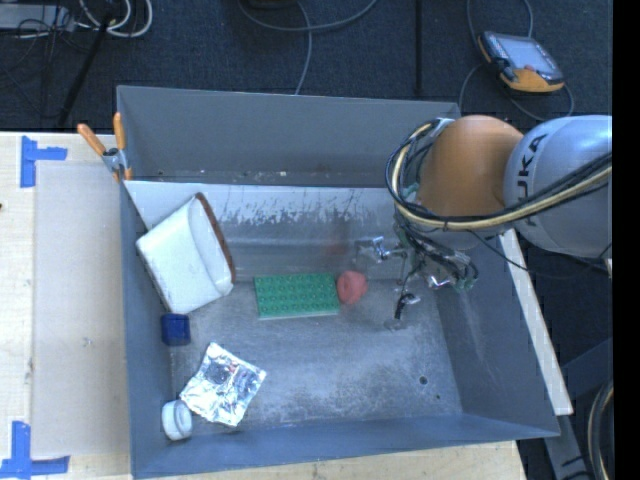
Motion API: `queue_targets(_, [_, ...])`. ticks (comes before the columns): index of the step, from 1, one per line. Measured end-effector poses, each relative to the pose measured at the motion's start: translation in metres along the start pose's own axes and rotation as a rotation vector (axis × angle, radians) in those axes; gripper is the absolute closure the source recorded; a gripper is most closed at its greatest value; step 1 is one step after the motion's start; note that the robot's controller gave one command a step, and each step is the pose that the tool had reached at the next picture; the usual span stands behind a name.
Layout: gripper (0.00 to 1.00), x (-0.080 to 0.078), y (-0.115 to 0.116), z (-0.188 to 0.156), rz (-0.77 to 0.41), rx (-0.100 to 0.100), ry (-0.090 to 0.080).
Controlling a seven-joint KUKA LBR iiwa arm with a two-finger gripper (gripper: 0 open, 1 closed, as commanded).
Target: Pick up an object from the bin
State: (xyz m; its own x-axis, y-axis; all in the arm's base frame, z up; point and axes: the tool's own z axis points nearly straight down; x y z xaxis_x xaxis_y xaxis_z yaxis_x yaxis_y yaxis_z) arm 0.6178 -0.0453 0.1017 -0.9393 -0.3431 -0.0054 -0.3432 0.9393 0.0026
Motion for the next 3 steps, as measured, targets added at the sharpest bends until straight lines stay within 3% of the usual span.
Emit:
queue_targets(1, [0.0,0.001,-0.011,-0.001,-0.012,0.003,0.003])
queue_targets(2, [0.0,-0.024,0.057,0.034,-0.096,-0.002,0.006])
queue_targets(3, [0.0,0.001,0.038,0.032,-0.074,0.002,0.007])
